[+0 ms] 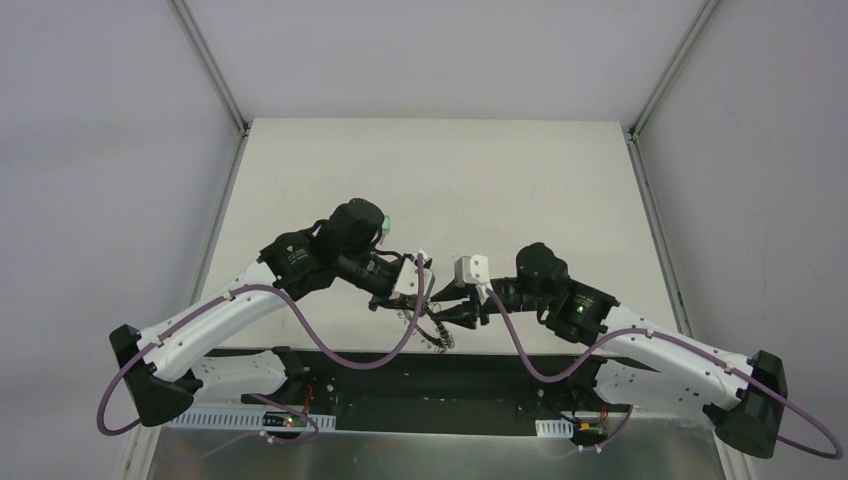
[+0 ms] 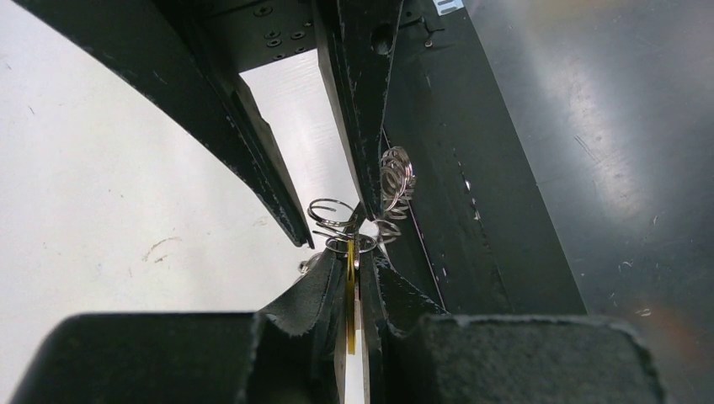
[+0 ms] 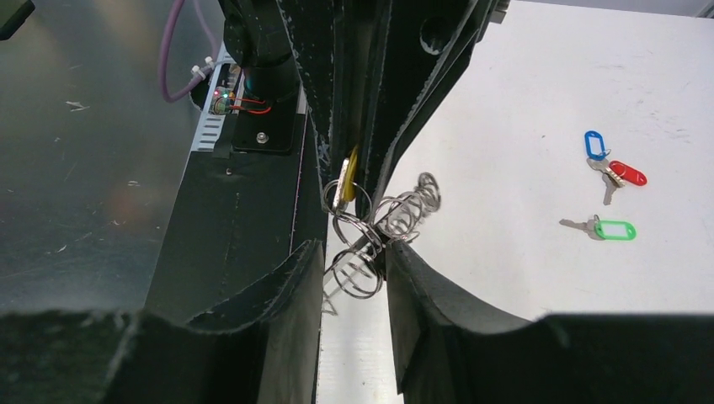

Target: Remove the keys from the keyring

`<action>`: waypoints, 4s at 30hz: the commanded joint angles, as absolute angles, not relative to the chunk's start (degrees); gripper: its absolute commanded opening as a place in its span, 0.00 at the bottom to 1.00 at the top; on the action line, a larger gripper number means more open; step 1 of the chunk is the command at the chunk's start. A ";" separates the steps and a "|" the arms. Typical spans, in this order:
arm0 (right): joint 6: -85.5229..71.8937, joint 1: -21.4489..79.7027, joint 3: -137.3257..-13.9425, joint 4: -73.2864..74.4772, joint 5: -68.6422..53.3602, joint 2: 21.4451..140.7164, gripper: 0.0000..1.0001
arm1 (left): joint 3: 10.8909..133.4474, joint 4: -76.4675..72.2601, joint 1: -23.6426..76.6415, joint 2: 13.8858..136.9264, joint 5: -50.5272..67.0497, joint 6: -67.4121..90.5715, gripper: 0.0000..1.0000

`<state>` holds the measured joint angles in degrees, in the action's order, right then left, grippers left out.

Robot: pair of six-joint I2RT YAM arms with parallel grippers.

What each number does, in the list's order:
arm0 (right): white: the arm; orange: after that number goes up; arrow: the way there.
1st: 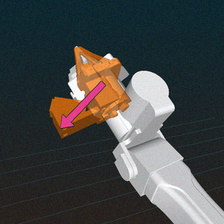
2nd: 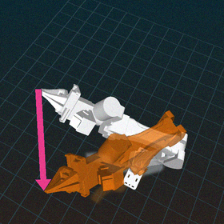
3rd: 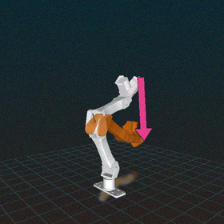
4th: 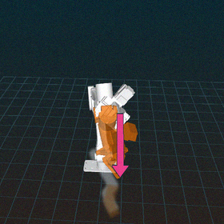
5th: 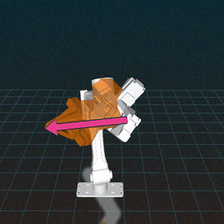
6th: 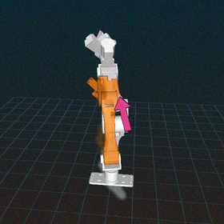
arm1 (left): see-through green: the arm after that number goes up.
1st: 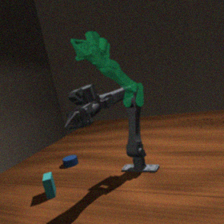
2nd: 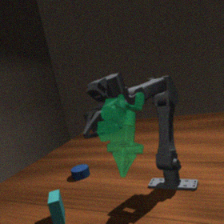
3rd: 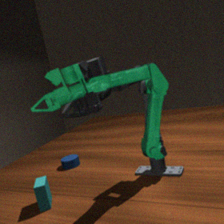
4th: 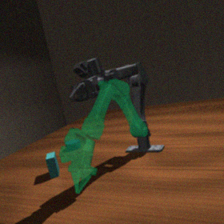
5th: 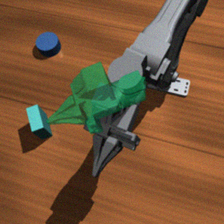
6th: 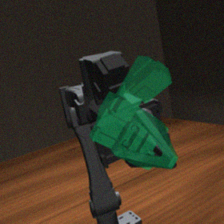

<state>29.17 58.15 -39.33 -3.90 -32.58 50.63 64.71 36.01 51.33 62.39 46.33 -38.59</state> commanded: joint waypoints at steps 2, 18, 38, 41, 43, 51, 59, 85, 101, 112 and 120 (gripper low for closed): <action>28.69 58.02 -42.11 -9.52 -35.93 51.71 0.39 | 64.34 34.59 51.42 61.43 50.50 -40.24 0.00; 27.22 58.09 -41.92 -9.30 -38.63 52.03 0.14 | 64.16 34.59 51.34 60.72 49.37 -40.84 0.00; 19.86 58.07 -40.50 -12.05 -31.40 50.95 0.00 | 63.77 33.81 51.40 59.56 48.25 -40.64 0.00; 14.14 58.03 -37.84 -19.03 -26.09 49.58 0.00 | 63.54 33.41 51.39 59.33 47.75 -40.45 0.00; 9.33 58.01 -34.99 -26.54 -21.86 48.47 0.00 | 63.48 33.23 51.36 59.24 47.56 -40.28 0.00; -7.45 58.79 -23.14 -55.82 -8.26 47.42 0.00 | 63.11 32.89 51.39 59.48 46.94 -40.26 0.00; -7.65 59.25 -15.46 -68.71 1.28 45.18 0.00 | 62.98 32.87 51.39 59.66 46.43 -40.20 0.00; 22.77 59.32 -32.46 -10.42 -23.18 37.08 0.38 | 63.02 32.87 51.35 59.56 47.89 -40.34 0.00; 19.77 59.33 -39.11 -11.11 -28.79 47.62 0.38 | 63.02 32.87 51.34 59.52 47.50 -40.43 0.00; 14.96 59.92 -39.57 -16.01 -30.05 51.62 0.38 | 62.99 32.87 51.39 59.37 46.78 -40.34 0.00; 14.02 60.41 -39.20 -14.59 -26.32 50.93 0.33 | 63.06 32.89 51.41 59.01 46.36 -40.23 0.00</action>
<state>15.20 59.86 -37.36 -12.21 -28.25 51.66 62.83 33.85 51.03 60.38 44.53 -39.88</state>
